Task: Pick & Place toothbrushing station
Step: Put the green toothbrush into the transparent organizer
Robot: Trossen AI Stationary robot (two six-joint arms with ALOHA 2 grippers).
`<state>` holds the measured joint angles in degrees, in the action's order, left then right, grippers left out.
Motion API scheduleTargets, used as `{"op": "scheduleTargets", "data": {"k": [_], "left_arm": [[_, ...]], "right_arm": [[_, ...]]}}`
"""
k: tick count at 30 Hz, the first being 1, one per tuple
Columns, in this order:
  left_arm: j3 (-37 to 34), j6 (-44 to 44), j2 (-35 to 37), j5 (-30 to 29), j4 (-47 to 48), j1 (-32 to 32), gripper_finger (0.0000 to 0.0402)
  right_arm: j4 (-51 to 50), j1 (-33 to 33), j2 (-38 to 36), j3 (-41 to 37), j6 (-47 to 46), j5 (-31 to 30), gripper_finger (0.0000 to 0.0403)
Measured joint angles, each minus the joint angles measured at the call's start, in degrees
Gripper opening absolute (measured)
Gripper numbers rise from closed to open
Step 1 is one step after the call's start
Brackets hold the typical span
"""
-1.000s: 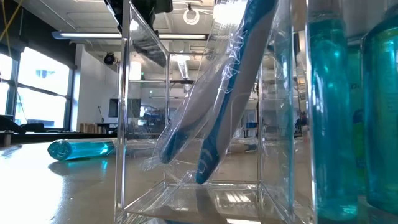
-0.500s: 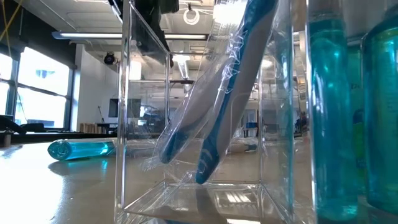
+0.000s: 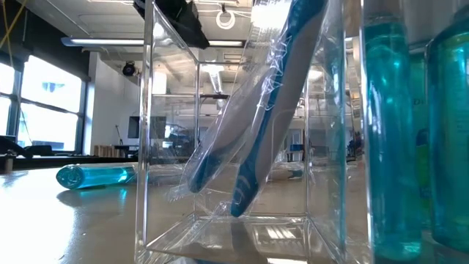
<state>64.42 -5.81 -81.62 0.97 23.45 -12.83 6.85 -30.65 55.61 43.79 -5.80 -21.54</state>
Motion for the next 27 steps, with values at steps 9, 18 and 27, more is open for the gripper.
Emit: {"op": "scheduleTargets", "data": {"k": [9, 18, 27], "left_arm": [[0.0, -3.5, 0.0, -4.5, -1.3, -7.8, 0.0177], [0.0, -3.7, 0.0, -11.1, -1.1, -14.5, 0.0177], [0.0, -7.1, 0.0, -16.0, -1.0, -19.9, 0.0177]], "right_arm": [[17.4, -12.3, 12.5, 0.0, 6.6, 6.7, 0.0002], [43.5, -10.8, 28.7, 0.0, 6.8, 14.8, 0.0002], [50.5, -12.6, 30.4, 0.0, -3.1, 17.2, 0.0002]]}}
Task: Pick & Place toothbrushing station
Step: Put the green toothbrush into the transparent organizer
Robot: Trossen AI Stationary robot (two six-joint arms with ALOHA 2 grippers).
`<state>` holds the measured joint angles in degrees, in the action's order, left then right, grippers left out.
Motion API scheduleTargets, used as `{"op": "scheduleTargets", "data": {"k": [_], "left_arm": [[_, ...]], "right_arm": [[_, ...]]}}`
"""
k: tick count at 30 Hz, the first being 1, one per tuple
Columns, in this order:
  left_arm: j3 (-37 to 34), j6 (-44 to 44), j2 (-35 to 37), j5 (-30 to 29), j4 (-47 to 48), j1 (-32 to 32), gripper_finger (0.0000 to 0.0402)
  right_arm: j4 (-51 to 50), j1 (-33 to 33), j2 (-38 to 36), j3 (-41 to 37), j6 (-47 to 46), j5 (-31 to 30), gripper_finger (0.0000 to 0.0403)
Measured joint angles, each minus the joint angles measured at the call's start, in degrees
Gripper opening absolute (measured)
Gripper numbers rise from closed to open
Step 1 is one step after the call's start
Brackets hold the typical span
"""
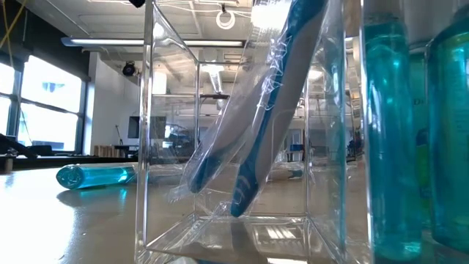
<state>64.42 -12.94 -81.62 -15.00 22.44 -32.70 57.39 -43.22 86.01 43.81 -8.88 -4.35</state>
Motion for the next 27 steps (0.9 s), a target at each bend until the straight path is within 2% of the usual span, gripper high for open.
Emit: {"op": "scheduleTargets", "data": {"k": [5, 8, 14, 17, 19, 23, 27], "left_arm": [[0.0, -1.0, 0.0, -4.2, -0.5, -2.7, 0.0177], [0.0, -1.1, 0.0, -6.3, -1.3, -3.6, 0.0177], [0.0, -1.1, 0.0, -6.6, -2.1, -3.8, 0.0177], [0.0, -1.1, 0.0, -6.6, -2.1, -3.7, 0.0177], [0.0, -1.0, -0.6, -6.8, -2.4, -3.7, 0.0177], [0.0, -0.9, -1.5, -6.8, -2.4, -3.7, 0.0177], [-0.1, -1.1, -2.1, -6.7, -1.7, -3.7, 0.0177]], "right_arm": [[7.6, -3.5, 5.2, -0.1, 5.6, -12.5, 0.0002], [12.5, -4.2, 7.1, 0.0, 7.9, -13.1, 0.0002], [10.0, -4.6, 7.1, -0.1, 4.2, -16.8, 0.0002], [10.1, -4.4, 7.0, -1.2, 1.4, -16.5, 0.0002], [8.8, -3.7, 6.9, -2.1, -0.5, -15.1, 0.0002], [6.3, -0.6, 5.4, -3.1, -5.3, -2.3, 0.0002], [6.1, 2.0, 5.0, -3.1, -7.8, 4.6, 0.0002]]}}
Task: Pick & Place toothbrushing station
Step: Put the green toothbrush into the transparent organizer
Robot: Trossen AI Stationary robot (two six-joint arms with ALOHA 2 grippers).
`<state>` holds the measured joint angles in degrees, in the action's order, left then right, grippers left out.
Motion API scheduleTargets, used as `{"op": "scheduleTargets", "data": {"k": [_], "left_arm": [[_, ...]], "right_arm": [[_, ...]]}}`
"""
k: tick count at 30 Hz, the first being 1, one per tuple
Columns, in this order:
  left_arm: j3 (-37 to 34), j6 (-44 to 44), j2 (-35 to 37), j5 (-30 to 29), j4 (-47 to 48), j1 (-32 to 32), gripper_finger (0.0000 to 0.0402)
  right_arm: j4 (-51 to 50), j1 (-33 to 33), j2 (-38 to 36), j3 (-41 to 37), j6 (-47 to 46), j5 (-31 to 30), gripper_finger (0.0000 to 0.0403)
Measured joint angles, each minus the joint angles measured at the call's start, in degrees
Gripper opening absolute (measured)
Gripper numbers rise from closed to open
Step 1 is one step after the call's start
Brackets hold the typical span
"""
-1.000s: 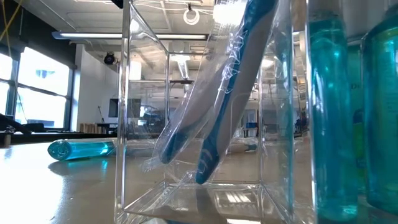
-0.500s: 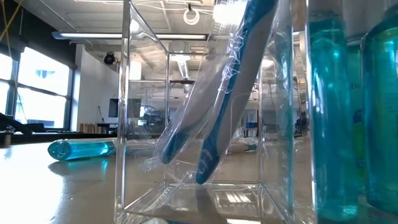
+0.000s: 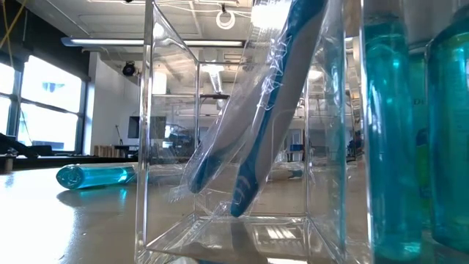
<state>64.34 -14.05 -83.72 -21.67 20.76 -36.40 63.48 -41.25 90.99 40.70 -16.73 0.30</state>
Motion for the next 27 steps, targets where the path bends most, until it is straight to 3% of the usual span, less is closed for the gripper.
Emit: {"op": "scheduleTargets", "data": {"k": [6, 15, 27], "left_arm": [[0.0, -0.8, 0.1, -0.1, -0.6, 0.0, 0.0177], [0.0, -0.8, 0.1, -0.1, -1.0, 0.0, 0.0177], [0.0, -0.8, 0.1, -0.1, -0.9, 0.0, 0.0177]], "right_arm": [[-0.7, 3.4, -0.1, 0.0, -1.2, 12.5, 0.0002], [-3.6, 3.9, 0.6, 0.0, 4.7, 17.0, 0.0002], [1.9, 4.2, 6.0, 0.1, 8.0, 21.4, 0.0002]]}}
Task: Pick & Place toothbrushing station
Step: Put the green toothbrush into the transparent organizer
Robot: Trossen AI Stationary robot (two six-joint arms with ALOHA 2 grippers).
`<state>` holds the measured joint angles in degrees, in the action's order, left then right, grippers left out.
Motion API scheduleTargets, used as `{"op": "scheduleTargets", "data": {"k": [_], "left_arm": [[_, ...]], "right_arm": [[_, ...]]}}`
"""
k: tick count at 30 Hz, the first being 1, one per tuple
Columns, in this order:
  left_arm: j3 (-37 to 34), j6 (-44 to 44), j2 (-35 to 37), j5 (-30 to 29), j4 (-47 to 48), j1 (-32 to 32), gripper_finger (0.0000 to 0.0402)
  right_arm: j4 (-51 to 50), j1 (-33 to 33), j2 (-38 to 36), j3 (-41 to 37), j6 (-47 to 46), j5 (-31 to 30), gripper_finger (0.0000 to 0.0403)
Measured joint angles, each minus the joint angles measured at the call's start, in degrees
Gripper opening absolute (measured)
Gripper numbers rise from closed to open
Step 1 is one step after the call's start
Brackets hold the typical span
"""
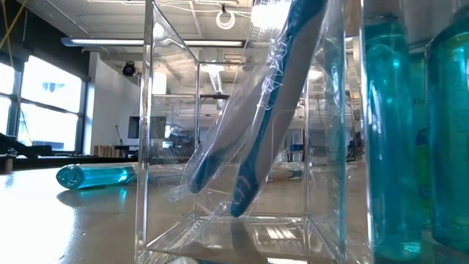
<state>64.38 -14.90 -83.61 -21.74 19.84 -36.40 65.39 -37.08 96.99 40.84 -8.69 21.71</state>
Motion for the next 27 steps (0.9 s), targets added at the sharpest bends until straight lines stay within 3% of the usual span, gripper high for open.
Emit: {"op": "scheduleTargets", "data": {"k": [6, 17, 27], "left_arm": [[0.0, 0.0, 0.0, 0.0, 0.0, 0.0, 0.0177], [0.0, 0.0, 0.0, 0.0, 0.0, 0.0, 0.0177], [0.0, 0.0, 0.0, 0.0, 0.7, 0.0, 0.0177]], "right_arm": [[2.2, 2.4, 2.0, -0.4, -0.1, 7.1, 0.0002], [3.5, 7.2, 2.0, -4.6, 2.5, 14.6, 0.0002], [3.5, 7.2, 2.0, -6.0, 2.9, 14.3, 0.0002]]}}
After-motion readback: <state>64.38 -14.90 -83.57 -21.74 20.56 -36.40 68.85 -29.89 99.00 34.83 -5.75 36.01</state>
